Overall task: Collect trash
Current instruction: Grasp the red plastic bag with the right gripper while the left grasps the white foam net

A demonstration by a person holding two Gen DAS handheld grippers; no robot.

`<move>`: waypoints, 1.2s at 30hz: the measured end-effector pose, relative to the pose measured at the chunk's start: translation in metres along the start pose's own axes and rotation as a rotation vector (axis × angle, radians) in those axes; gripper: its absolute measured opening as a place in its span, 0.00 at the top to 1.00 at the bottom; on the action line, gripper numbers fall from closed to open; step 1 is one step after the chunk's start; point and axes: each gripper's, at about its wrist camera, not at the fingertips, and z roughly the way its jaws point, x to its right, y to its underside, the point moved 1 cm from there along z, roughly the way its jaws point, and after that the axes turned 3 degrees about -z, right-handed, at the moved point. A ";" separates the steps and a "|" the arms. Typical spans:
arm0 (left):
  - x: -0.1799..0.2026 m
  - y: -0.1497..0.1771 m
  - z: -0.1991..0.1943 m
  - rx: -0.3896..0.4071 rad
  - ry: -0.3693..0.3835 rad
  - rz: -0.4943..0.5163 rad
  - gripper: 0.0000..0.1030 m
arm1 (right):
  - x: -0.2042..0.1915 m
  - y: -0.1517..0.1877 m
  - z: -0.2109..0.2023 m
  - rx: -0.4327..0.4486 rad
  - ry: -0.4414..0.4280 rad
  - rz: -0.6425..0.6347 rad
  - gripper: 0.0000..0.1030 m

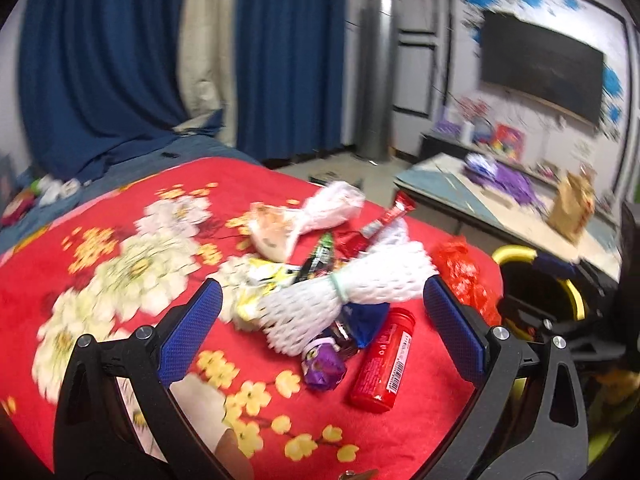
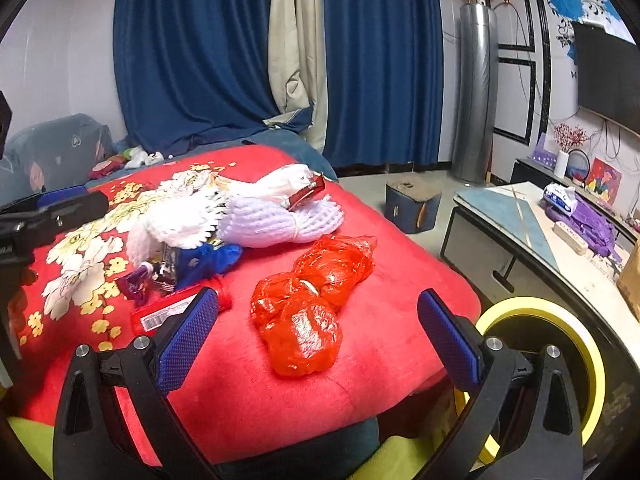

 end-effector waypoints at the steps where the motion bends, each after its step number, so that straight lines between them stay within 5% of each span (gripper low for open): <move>1: 0.002 -0.001 0.004 -0.016 0.008 0.023 0.10 | 0.001 0.000 0.002 -0.006 -0.006 0.004 0.06; 13: 0.020 -0.003 0.043 -0.124 0.006 0.305 0.11 | 0.009 0.000 0.039 -0.099 -0.069 0.045 0.09; 23: 0.027 -0.005 0.067 -0.169 0.007 0.384 0.22 | 0.010 0.008 0.060 -0.188 -0.141 0.085 0.43; 28: 0.024 0.002 0.080 -0.230 0.004 0.374 0.54 | 0.009 0.013 0.059 -0.195 -0.163 0.086 0.50; 36: 0.010 -0.004 0.056 -0.159 0.054 0.216 0.78 | 0.012 0.014 0.055 -0.188 -0.162 0.093 0.60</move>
